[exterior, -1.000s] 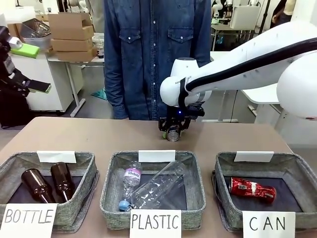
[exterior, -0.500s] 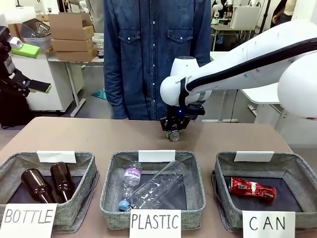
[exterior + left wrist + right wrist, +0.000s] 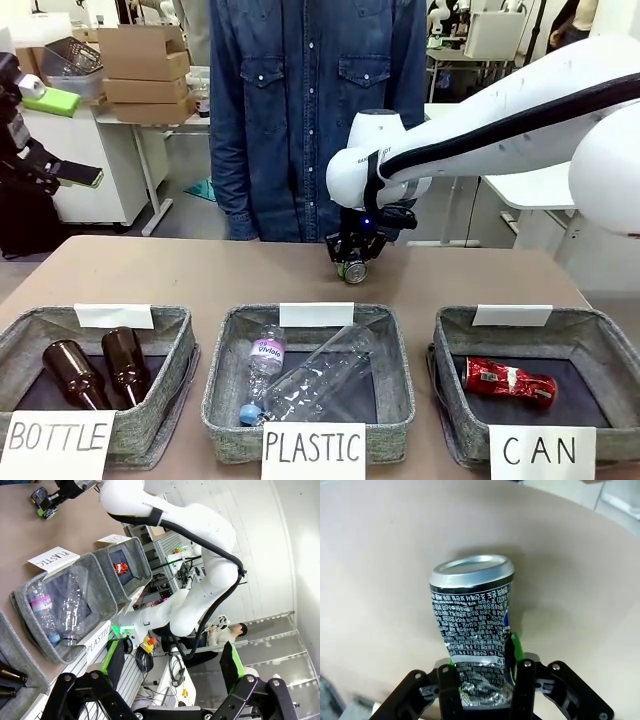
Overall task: Sort the can waste into the basket.
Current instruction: Pick up the can waste from the table and place it in the right Fabric basket.
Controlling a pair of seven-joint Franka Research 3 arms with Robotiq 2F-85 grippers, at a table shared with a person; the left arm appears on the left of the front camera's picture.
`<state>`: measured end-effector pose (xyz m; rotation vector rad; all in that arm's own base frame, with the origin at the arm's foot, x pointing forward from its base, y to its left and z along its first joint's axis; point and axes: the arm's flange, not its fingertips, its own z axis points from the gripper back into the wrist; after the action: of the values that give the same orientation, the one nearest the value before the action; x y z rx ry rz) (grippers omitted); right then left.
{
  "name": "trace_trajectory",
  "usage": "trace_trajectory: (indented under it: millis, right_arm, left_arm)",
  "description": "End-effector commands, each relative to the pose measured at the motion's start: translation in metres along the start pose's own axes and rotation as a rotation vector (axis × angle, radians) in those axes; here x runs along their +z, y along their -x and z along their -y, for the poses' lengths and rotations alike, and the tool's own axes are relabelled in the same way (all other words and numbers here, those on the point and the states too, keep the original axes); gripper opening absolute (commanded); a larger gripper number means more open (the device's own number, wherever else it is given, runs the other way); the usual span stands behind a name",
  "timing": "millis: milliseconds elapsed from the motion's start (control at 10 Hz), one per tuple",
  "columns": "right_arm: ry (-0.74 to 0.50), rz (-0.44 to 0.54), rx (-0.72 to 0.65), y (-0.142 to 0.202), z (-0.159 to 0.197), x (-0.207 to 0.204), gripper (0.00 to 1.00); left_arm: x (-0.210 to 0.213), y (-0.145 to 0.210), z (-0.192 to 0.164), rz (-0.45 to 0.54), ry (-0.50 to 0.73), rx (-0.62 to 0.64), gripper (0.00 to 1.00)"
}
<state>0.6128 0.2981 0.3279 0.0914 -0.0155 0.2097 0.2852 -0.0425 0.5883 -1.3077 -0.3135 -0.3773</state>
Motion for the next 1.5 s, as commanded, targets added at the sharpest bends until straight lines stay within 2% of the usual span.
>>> trace_trajectory:
  millis: [0, 200, 300, 400, 500, 600, 700, 800, 1000, 1100, 1400]
  right_arm:
    - [-0.101, -0.061, 0.09, 0.072, 0.005, 0.07, 0.0]
    - [-0.133, -0.178, 0.148, 0.15, -0.007, 0.13, 0.0]
    - [-0.168, -0.201, 0.159, 0.186, -0.006, 0.153, 0.0]
    - [-0.178, -0.183, 0.136, 0.221, 0.001, 0.174, 0.0]
    - [-0.223, -0.186, 0.178, 0.255, 0.01, 0.189, 0.0]
    - [-0.209, -0.173, 0.183, 0.284, 0.023, 0.197, 0.0]
    - [-0.065, -0.142, 0.094, 0.307, 0.045, 0.199, 0.0]
    - [-0.037, -0.176, 0.13, 0.322, 0.065, 0.195, 0.0]
    - [-0.024, -0.186, -0.001, 0.344, 0.099, 0.188, 0.0]
    - [-0.027, -0.151, -0.034, 0.35, 0.112, 0.185, 0.0]
    - [-0.032, -0.176, -0.019, 0.352, 0.119, 0.179, 0.0]
  left_arm:
    - [-0.001, -0.001, 0.001, 0.008, 0.023, -0.022, 1.0]
    - [-0.001, -0.001, 0.001, 0.008, 0.023, -0.022, 1.0]
    - [-0.001, -0.001, 0.001, 0.008, 0.023, -0.022, 1.0]
    - [-0.001, -0.001, 0.001, 0.008, 0.023, -0.022, 1.0]
    - [-0.001, -0.001, 0.001, 0.008, 0.023, -0.022, 1.0]
    - [-0.001, -0.001, 0.001, 0.008, 0.023, -0.022, 1.0]
    - [-0.001, -0.001, 0.001, 0.008, 0.023, -0.022, 1.0]
    - [-0.001, -0.001, 0.001, 0.008, 0.023, -0.022, 1.0]
    - [-0.001, -0.001, 0.001, 0.008, 0.023, -0.022, 1.0]
    - [-0.001, -0.001, 0.001, 0.008, 0.023, -0.022, 1.0]
    - [-0.001, -0.001, 0.001, 0.008, 0.023, -0.022, 1.0]
